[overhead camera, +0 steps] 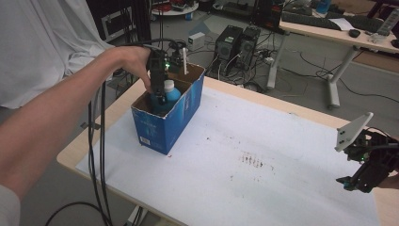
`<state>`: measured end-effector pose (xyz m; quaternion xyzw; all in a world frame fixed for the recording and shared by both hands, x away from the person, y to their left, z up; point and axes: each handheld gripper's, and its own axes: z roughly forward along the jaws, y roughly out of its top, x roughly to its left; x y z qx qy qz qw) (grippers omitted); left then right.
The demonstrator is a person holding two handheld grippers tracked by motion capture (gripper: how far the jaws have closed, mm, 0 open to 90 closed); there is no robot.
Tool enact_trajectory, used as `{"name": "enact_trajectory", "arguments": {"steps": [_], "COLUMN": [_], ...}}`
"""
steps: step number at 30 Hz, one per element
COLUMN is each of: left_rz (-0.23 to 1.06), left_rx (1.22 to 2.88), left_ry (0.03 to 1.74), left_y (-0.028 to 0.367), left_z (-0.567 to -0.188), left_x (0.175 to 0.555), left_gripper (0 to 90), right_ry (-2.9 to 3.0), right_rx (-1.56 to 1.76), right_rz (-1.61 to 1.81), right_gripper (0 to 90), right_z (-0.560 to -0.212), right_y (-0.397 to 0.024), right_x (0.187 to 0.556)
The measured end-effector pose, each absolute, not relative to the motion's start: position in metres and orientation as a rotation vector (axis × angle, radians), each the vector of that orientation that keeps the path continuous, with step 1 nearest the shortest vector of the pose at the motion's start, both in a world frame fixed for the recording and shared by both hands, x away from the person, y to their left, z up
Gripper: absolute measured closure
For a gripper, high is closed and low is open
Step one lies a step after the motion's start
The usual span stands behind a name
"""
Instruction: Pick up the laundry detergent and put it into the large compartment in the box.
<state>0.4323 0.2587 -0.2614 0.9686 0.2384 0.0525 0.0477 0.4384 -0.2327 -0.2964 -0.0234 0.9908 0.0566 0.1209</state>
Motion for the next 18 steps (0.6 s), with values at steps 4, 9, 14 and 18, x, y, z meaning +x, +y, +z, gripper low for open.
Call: {"name": "enact_trajectory", "arguments": {"steps": [4, 9, 14, 18], "left_rz": [0.178, 0.209, 0.250, 0.271], "left_rx": [2.951, 2.957, 2.964, 2.958], "left_ry": [0.720, 0.690, 0.671, 0.653], "left_y": [0.255, 0.247, 0.239, 0.232], "left_z": [-0.252, -0.237, -0.219, -0.205], "left_x": [0.430, 0.427, 0.425, 0.423], "left_gripper": [25.7, 25.7, 25.7, 25.6], "right_ry": [2.893, 2.895, 2.895, 2.894], "right_rx": [-0.072, -0.073, -0.076, -0.075], "right_rz": [0.170, 0.170, 0.173, 0.171], "right_gripper": [11.2, 11.2, 11.2, 11.2], "right_z": [-0.296, -0.296, -0.296, -0.295], "right_y": [-0.232, -0.231, -0.231, -0.231], "right_x": [0.438, 0.438, 0.438, 0.437]}}
